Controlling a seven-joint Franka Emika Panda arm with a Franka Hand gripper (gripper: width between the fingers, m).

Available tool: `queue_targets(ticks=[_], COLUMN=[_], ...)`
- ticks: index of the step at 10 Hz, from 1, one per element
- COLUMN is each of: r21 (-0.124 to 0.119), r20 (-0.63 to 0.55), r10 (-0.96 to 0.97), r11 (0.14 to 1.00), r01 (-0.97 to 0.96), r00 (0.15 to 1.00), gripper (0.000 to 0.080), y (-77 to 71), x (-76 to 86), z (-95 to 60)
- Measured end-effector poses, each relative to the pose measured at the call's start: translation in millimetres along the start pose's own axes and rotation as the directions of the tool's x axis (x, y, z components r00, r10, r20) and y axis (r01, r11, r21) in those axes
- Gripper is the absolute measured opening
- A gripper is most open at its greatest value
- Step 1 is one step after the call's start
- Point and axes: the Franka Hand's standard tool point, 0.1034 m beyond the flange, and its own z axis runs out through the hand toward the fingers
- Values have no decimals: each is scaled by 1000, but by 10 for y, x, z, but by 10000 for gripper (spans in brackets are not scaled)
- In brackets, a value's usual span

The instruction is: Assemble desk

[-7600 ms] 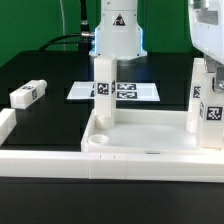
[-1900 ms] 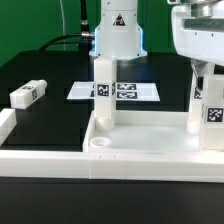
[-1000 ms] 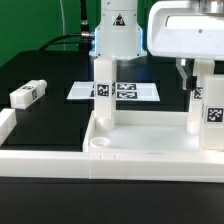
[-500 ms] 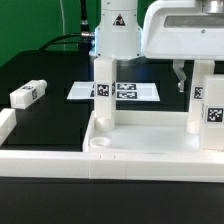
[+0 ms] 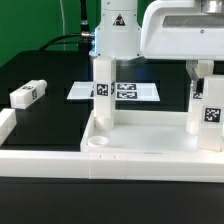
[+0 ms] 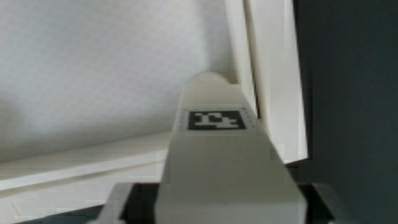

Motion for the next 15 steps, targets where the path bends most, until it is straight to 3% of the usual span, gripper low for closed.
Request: queue_targets(ticks=[6, 10, 12, 15], r21=[2, 38, 50, 46], r20=[1, 16, 43, 66], r10=[337, 658, 815, 933], r11=[941, 752, 576, 352], r01=[-337, -658, -816, -935], r00=[941, 753, 578, 354], gripper=[288, 290, 290, 291], y=[-7, 21, 30, 37], x=[-4, 3, 8, 18], z=[1, 9, 10, 14])
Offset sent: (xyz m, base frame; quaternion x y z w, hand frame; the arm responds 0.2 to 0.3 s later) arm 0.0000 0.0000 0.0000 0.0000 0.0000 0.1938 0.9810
